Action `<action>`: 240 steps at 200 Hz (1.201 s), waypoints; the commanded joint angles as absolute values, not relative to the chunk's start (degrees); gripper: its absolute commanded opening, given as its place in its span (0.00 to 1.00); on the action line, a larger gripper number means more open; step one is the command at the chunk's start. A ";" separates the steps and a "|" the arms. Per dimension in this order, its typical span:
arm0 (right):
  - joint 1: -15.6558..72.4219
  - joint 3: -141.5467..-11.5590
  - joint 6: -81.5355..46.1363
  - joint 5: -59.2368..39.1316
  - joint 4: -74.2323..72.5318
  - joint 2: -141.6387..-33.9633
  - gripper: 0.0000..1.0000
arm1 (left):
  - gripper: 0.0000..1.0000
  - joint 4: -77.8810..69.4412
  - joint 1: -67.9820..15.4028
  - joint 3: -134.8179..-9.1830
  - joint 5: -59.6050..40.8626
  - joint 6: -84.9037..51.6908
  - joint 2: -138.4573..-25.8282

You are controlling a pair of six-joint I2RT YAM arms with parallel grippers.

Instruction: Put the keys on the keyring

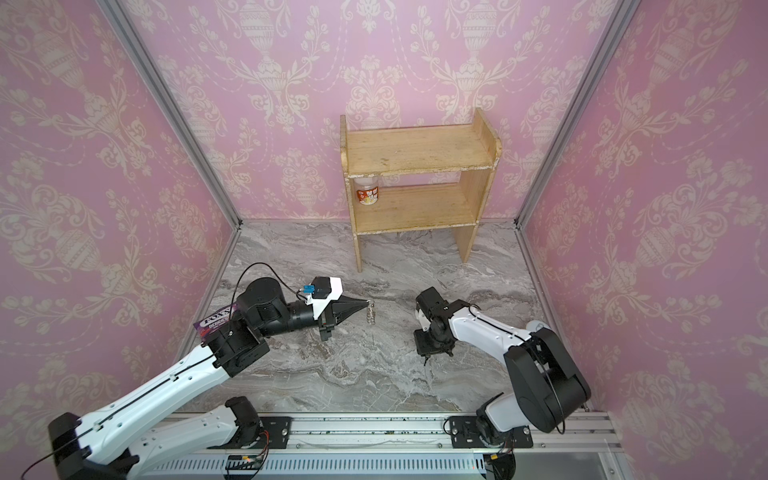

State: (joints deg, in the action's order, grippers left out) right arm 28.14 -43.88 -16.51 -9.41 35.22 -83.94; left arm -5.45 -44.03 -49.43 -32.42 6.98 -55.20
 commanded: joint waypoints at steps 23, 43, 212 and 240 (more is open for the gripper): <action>28.56 -44.20 -17.67 -7.62 35.95 -85.35 0.38 | 0.00 -5.50 -43.60 -50.80 -31.76 8.30 -54.10; 29.15 -44.08 -17.75 -8.04 36.21 -86.20 0.37 | 0.00 -4.98 -43.61 -50.89 -31.49 8.56 -53.70; 32.61 -45.81 -27.41 -17.79 28.47 -81.41 0.00 | 0.00 -3.71 -43.62 -50.63 -30.43 9.51 -52.82; 32.61 -45.00 -31.10 -19.75 26.25 -80.03 0.00 | 0.00 -3.61 -43.64 -50.54 -30.41 9.92 -52.99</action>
State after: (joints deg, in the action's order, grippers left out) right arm 32.29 -44.51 -26.55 -16.40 28.77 -82.15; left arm -3.92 -44.03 -49.43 -31.11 8.27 -53.98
